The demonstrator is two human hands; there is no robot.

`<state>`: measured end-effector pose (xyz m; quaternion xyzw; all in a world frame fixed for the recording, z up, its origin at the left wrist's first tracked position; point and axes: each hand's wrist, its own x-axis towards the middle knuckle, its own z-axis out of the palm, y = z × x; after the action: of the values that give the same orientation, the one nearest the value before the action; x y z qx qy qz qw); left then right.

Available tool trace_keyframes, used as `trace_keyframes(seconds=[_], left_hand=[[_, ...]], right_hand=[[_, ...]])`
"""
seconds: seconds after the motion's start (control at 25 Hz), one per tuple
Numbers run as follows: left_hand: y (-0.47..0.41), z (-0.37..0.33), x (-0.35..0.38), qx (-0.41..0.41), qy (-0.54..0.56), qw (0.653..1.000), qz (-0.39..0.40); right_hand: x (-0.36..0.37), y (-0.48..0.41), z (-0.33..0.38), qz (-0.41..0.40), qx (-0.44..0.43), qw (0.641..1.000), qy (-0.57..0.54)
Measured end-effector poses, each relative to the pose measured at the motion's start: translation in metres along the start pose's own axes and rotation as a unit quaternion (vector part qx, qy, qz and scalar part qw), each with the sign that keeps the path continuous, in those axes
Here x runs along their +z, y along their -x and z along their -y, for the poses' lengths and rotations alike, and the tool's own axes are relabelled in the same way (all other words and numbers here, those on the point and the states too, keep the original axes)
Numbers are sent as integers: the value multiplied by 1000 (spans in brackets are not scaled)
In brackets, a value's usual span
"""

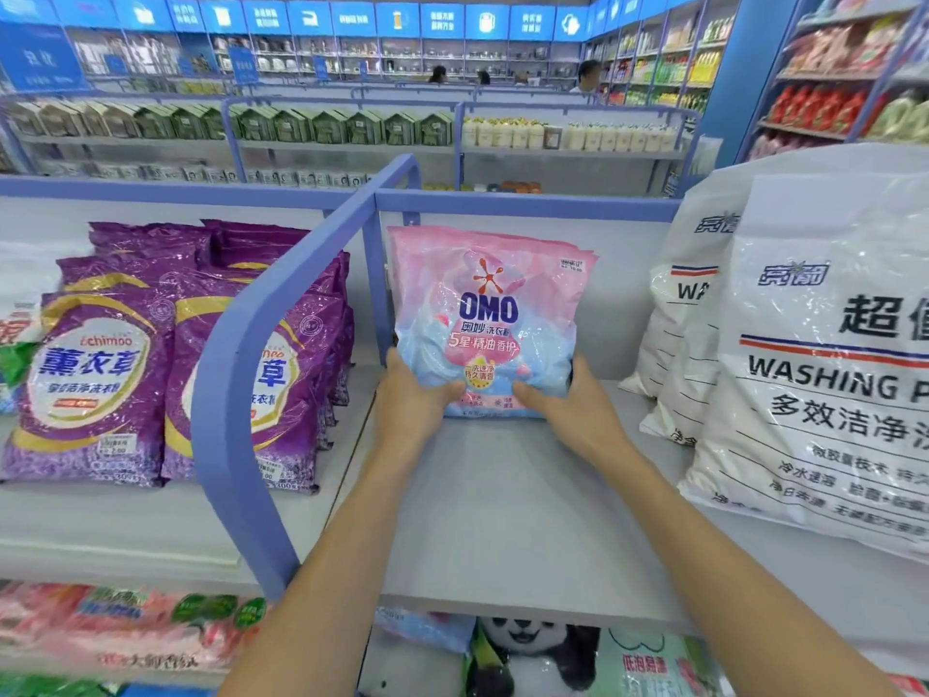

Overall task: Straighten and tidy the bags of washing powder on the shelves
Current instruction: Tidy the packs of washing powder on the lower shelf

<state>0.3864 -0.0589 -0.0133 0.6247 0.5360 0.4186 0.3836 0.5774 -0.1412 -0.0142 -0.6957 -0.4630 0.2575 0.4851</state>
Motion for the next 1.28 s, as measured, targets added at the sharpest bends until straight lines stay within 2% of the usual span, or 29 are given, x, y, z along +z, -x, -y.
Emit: trace_keyframes(seconds=[0.12, 0.24, 0.36, 0.48, 0.6, 0.72, 0.88, 1.12, 1.28], left_hand=[[19, 11, 3, 39, -115, 993, -7], [50, 17, -2, 68, -226, 971, 48], [85, 16, -15, 86, -267, 956, 81], [132, 17, -28, 115, -301, 939, 121], [184, 24, -41, 145, -310, 931, 127], [229, 31, -50, 153, -306, 933, 116], [279, 64, -56, 195, -307, 928, 82], [279, 141, -29, 73, -327, 930, 151], [245, 193, -1, 23, -312, 940, 134]], right_hand=[[1, 26, -3, -10, -24, 997, 71], [-3, 60, -7, 28, -43, 982, 182], [-14, 96, -7, 46, -45, 953, 297], [-25, 147, -8, 64, -48, 942, 325], [-30, 195, -15, 65, -78, 933, 346], [-26, 233, -31, 32, -124, 923, 363], [-9, 284, -62, -25, -165, 936, 309], [37, 287, -116, 77, -27, 949, 305], [76, 245, -142, 104, 19, 962, 250]])
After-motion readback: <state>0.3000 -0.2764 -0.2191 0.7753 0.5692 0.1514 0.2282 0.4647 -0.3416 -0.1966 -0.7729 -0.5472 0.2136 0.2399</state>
